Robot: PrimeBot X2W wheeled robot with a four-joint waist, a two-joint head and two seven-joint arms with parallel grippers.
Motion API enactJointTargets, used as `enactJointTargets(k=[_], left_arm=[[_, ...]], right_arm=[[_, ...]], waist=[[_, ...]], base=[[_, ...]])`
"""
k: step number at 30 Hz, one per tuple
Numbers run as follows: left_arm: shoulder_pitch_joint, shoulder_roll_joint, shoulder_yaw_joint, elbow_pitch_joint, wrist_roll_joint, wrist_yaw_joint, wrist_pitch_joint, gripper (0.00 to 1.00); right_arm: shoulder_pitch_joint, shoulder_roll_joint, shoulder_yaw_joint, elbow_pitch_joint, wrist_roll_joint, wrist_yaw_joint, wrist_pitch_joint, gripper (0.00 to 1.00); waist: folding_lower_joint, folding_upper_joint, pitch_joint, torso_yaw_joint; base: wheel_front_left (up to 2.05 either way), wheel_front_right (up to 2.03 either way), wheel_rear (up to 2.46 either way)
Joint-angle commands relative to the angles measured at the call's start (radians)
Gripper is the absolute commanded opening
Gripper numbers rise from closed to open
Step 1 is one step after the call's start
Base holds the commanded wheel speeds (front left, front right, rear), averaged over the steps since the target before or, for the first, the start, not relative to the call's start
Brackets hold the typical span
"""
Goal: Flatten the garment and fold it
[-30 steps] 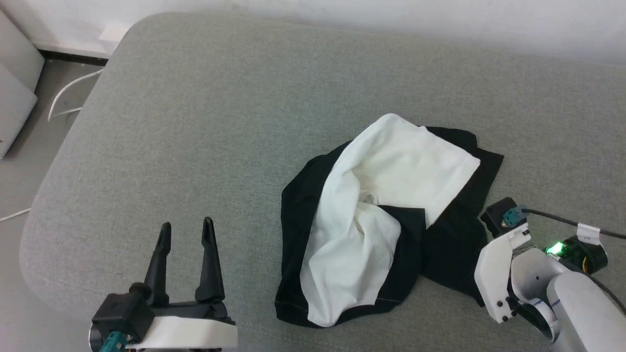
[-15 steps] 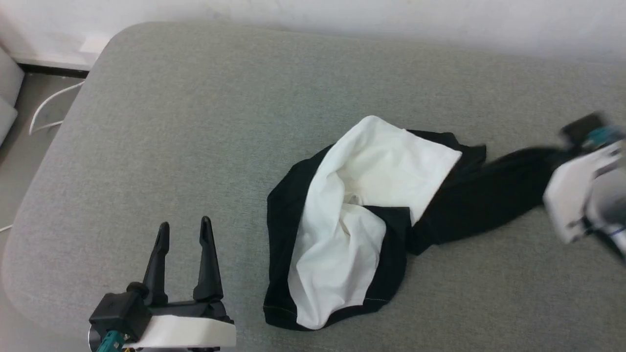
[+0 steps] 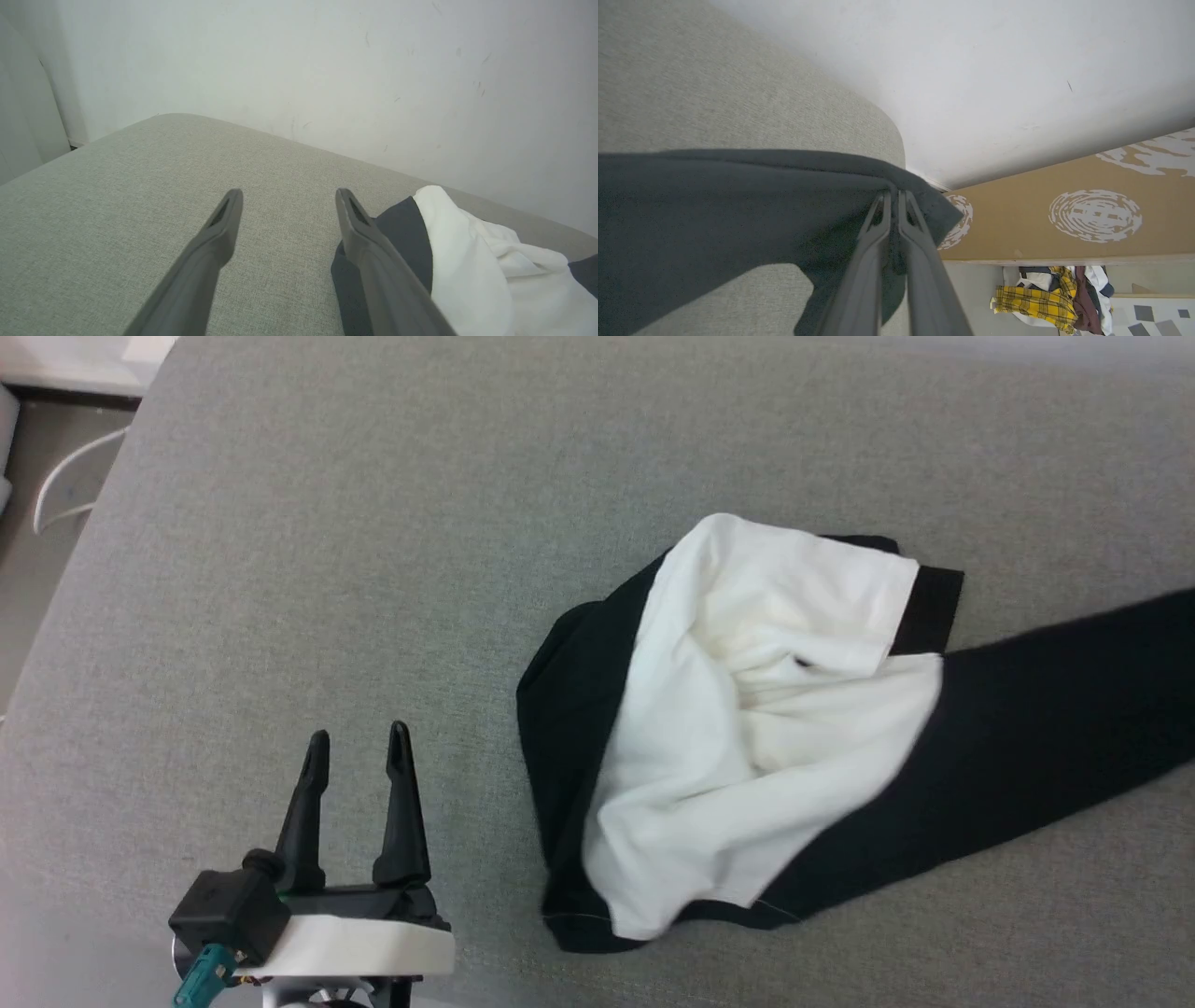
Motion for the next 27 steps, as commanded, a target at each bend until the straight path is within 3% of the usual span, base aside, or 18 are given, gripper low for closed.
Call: enactJointTargets(k=[1,12,13,14,21,27], left_arm=[[-0.015,-0.002,0.003,0.001,0.000,-0.010,-0.005,1.00],[-0.051,-0.002,-0.009,0.017,0.008,-0.027,-0.005,1.00],[-0.050,-0.002,-0.008,0.020,0.009,-0.028,-0.005,1.00],[-0.049,-0.002,-0.008,0.023,0.009,-0.028,-0.005,1.00],[-0.019,-0.002,-0.007,0.040,0.006,-0.023,-0.005,1.00],[0.010,-0.002,-0.008,0.039,0.003,-0.017,-0.005,1.00]], right_arm=[[0.024,-0.002,-0.029,0.014,-0.031,-0.002,-0.005,0.00],[0.116,0.188,-0.163,0.115,-0.087,-0.002,0.015,0.00],[0.117,0.197,-0.163,0.113,-0.090,-0.002,0.015,0.33],[0.113,0.206,-0.171,0.113,-0.090,-0.002,0.019,1.00],[0.080,0.220,-0.104,0.050,-0.020,-0.002,0.108,1.00],[0.038,0.223,0.027,-0.129,0.142,-0.002,0.186,1.00]], waist=[[-0.0002,0.0000,0.029,0.011],[-0.0002,0.0000,0.044,-0.004],[-0.0002,0.0000,0.039,-0.008],[-0.0002,0.0000,0.032,-0.013],[-0.0002,0.0000,-0.046,-0.049],[-0.0002,0.0000,-0.101,-0.061]], base=[[0.00,0.00,0.00],[0.00,0.00,0.00],[0.00,0.00,0.00],[0.00,0.00,0.00],[0.00,0.00,0.00],[0.00,0.00,0.00]])
